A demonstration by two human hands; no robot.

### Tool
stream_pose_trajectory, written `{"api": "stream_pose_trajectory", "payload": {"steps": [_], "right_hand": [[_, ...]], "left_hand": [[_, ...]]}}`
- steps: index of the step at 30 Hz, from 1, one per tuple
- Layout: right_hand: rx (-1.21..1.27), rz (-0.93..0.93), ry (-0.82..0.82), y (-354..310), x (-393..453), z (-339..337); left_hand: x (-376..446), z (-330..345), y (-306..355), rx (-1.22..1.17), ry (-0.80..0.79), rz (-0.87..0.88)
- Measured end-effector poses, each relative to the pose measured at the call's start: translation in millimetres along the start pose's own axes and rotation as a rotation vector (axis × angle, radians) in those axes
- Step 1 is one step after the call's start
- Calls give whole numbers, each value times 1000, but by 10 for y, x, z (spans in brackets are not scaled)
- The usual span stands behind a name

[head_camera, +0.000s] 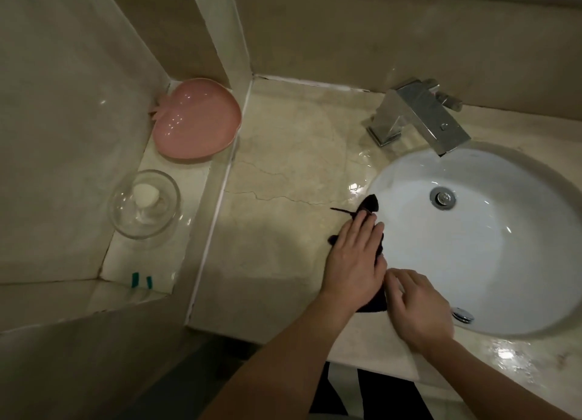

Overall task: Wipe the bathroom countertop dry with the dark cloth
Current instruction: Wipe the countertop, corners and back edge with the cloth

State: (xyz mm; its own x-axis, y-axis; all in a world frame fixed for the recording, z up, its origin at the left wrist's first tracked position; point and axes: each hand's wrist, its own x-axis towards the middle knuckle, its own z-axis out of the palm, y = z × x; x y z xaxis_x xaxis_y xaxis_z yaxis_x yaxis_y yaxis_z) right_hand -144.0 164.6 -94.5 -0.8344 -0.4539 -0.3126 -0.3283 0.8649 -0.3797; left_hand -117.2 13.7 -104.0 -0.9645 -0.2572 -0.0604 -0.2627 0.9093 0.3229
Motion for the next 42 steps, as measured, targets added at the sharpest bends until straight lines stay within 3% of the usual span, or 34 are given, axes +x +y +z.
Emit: {"api": "stream_pose_trajectory", "payload": {"steps": [4,10,12,17,20,27,32,35,37,42], "right_hand": [[34,31,-74,1,-2,-50],[91,23,-171,25,16,-86],[95,-26,-115,15,16,-76],[180,-42,41,-237,-75,-70],[220,-99,70,-382,-108,-36],[325,78,124,-127,-324,-18],[262,-38,144,-57,-593,-48],[254,-176,109,-198,-681,34],[224,-300,79,-376,-681,141],[-1,-488,76,-792,-570,483]], "left_hand": [[-473,-121,-262,-145,36,-80],[-1470,-499,-1226,-107,230,-585],[-1603,-563,-1370,-133,245,-621],[-1527,-387,-1137,-130,106,-555],[-1475,-303,-977,-74,46,-415],[-1204,-68,-330,-53,-2,-118],[-947,-14,21,-119,-111,80],[-934,-183,-144,-351,-80,105],[-1058,-343,-304,-458,-20,-9],[-1424,-563,-448,-698,-50,-470]]}}
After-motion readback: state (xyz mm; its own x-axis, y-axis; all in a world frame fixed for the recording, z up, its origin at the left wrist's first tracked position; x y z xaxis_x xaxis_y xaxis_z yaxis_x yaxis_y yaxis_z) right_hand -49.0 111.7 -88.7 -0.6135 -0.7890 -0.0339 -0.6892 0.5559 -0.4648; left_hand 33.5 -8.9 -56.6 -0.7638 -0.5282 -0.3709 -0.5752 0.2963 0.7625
